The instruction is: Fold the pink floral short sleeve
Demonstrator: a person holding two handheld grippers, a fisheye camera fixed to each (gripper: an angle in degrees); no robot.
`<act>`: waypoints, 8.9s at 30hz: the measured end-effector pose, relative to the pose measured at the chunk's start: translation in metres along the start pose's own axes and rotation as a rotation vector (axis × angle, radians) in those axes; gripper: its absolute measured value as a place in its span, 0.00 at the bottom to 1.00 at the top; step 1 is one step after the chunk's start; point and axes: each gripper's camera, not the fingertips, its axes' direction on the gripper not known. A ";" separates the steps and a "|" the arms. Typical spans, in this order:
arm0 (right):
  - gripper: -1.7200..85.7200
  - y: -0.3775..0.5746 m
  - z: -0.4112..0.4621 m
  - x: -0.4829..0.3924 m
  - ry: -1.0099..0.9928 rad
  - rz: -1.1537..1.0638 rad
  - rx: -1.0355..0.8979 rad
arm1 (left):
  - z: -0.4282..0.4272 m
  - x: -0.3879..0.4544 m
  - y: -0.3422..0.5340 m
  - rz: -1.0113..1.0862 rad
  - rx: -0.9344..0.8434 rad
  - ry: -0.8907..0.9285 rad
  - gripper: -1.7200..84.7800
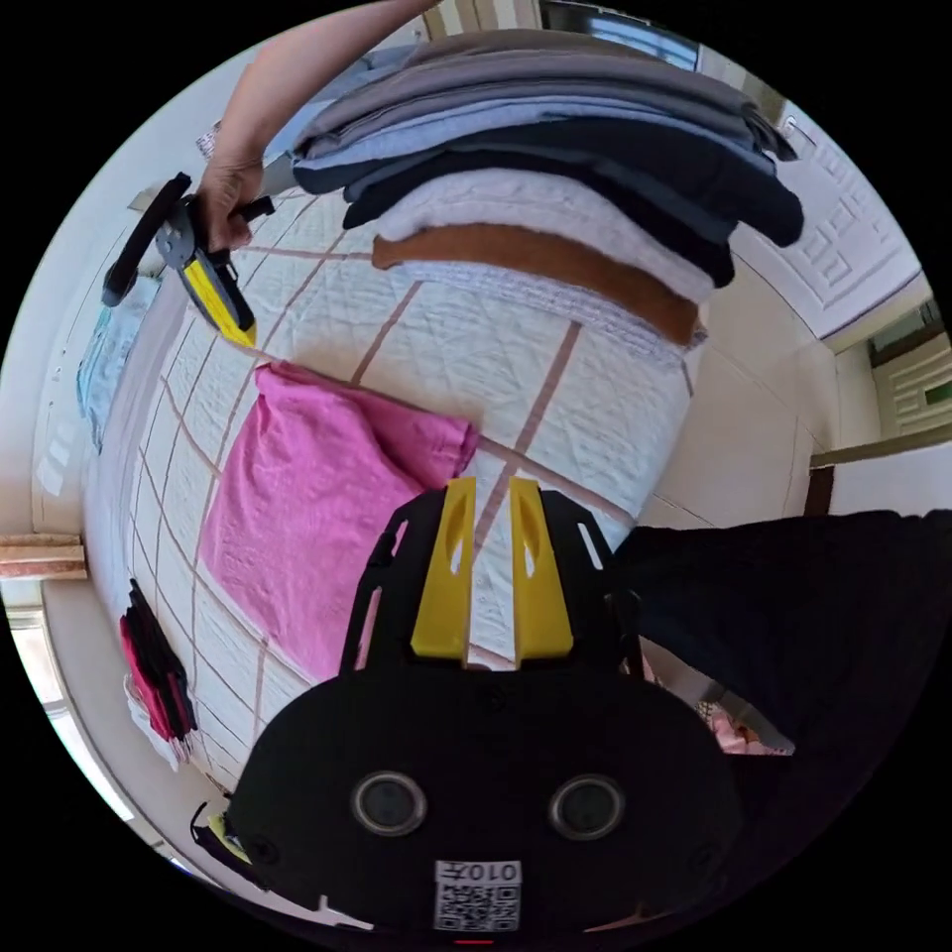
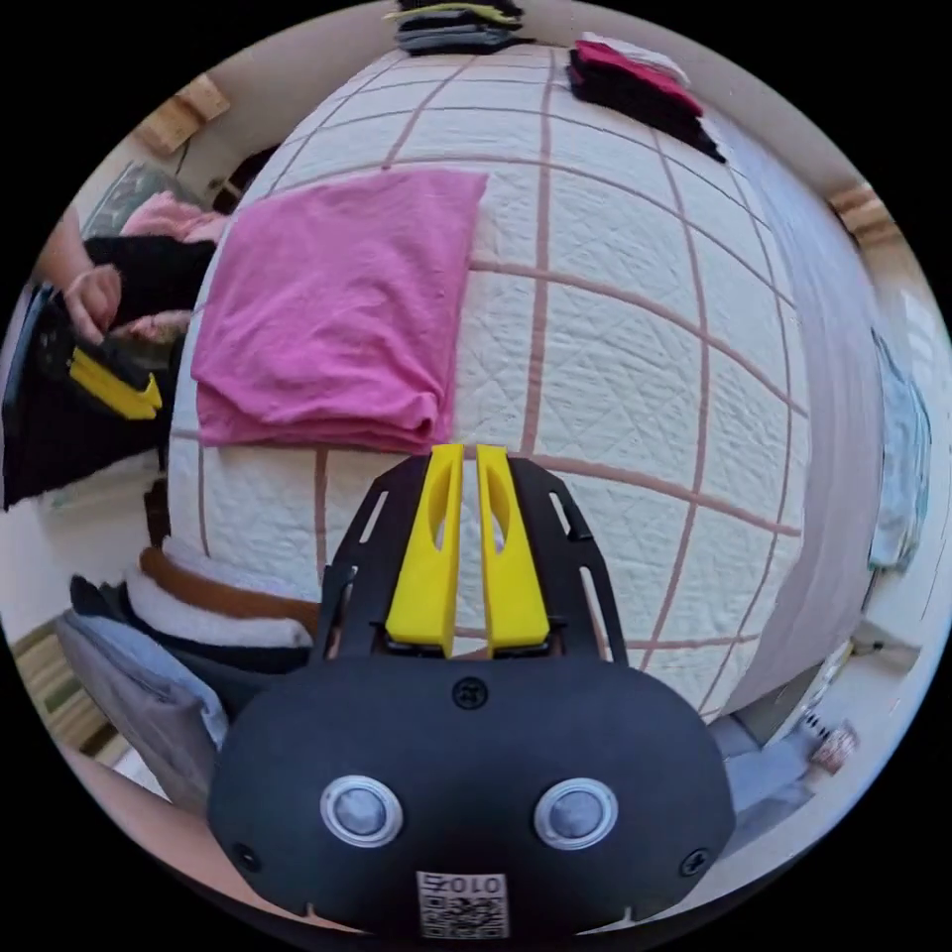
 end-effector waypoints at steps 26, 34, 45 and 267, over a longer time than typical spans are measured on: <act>0.07 0.046 -0.021 -0.044 -0.070 0.732 -0.143 | 0.012 -0.145 0.098 -0.261 0.059 0.185 0.10; 0.07 0.063 -0.051 -0.198 -0.236 0.840 0.172 | 0.004 -0.190 0.250 -0.419 -0.117 -0.103 0.10; 0.14 0.002 -0.084 -0.323 -0.066 0.491 0.400 | -0.002 -0.280 0.276 -0.386 0.034 0.063 0.05; 0.09 -0.411 -0.083 -0.031 -0.850 0.993 1.312 | -0.386 -1.406 0.517 -1.097 0.870 0.848 0.12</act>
